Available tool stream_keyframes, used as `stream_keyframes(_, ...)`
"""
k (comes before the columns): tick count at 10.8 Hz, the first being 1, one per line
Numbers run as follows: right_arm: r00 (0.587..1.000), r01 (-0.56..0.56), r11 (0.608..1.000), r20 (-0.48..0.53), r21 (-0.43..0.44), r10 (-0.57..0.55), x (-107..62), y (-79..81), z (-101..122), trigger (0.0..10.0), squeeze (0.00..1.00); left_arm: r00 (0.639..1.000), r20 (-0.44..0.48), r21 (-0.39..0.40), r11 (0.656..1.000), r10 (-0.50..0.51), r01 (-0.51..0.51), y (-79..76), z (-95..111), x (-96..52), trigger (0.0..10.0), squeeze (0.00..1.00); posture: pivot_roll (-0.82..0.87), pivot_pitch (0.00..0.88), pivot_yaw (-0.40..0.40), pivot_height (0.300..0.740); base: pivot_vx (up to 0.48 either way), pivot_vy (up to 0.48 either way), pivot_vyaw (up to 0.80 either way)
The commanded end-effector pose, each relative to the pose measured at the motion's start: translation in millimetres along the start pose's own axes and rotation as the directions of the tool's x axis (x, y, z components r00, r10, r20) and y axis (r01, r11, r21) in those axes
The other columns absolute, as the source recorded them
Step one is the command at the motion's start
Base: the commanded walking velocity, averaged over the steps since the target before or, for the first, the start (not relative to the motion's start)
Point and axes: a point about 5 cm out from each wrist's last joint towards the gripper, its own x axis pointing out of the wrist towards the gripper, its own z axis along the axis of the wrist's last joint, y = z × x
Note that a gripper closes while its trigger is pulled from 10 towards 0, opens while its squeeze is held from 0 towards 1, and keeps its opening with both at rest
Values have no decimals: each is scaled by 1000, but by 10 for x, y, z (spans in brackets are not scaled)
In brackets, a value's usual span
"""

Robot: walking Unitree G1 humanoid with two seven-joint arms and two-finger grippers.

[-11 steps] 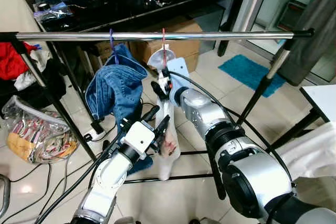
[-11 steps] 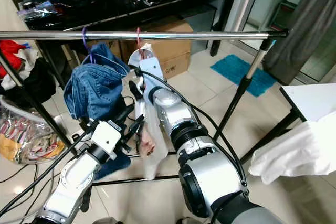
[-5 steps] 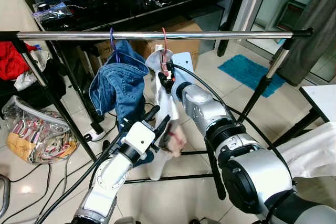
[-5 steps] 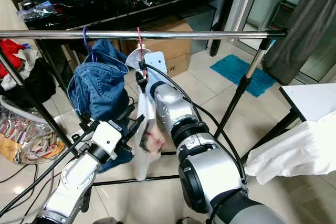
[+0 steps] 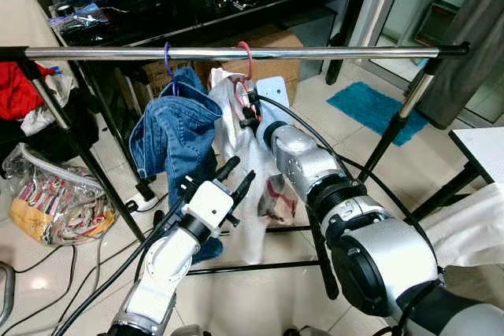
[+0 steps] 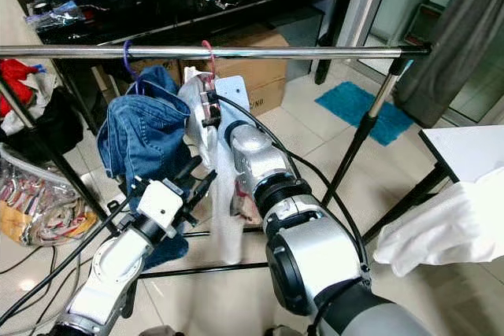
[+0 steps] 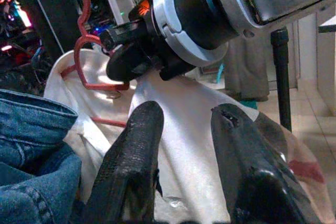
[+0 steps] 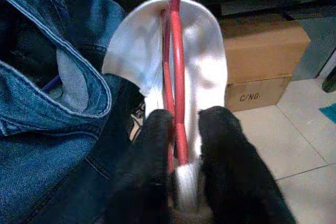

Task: Hang hanger

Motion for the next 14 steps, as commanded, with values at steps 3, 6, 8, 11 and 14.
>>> stream_keyframes(3, 996, -65, 997, 55, 28, 64, 19, 221, 115, 0, 0, 1000, -6, 8, 1000, 9, -9, 6, -15, -2, 10000, 0, 143, 0, -51, 740, 0, 0, 0)
stream_keyframes(6, 996, -76, 996, 49, 37, 74, 6, 196, 38, 0, 0, 1000, -5, 11, 1000, 5, -5, 3, -9, -21, 10000, 0, 137, 0, -43, 740, 0, 0, 0)
stream_keyframes(8, 997, -40, 997, 69, 69, 35, -20, 10, 12, 0, 0, 1000, 0, 15, 1000, 6, -6, 7, 3, -14, 10000, 0, 135, 0, -41, 740, 0, 0, 0)
stream_keyframes(11, 993, -9, 996, 115, 90, -1, -82, -257, 56, 0, 0, 1000, 2, 15, 1000, 6, -6, 6, 7, -24, 10000, 0, 123, 0, -35, 740, 0, 0, 0)
stream_keyframes(14, 986, -9, 996, 164, 89, -6, -194, -412, 110, 0, 0, 1000, 3, 16, 1000, -5, 4, 8, 2, -15, 10000, 0, 109, 0, -29, 740, 0, 0, 0)
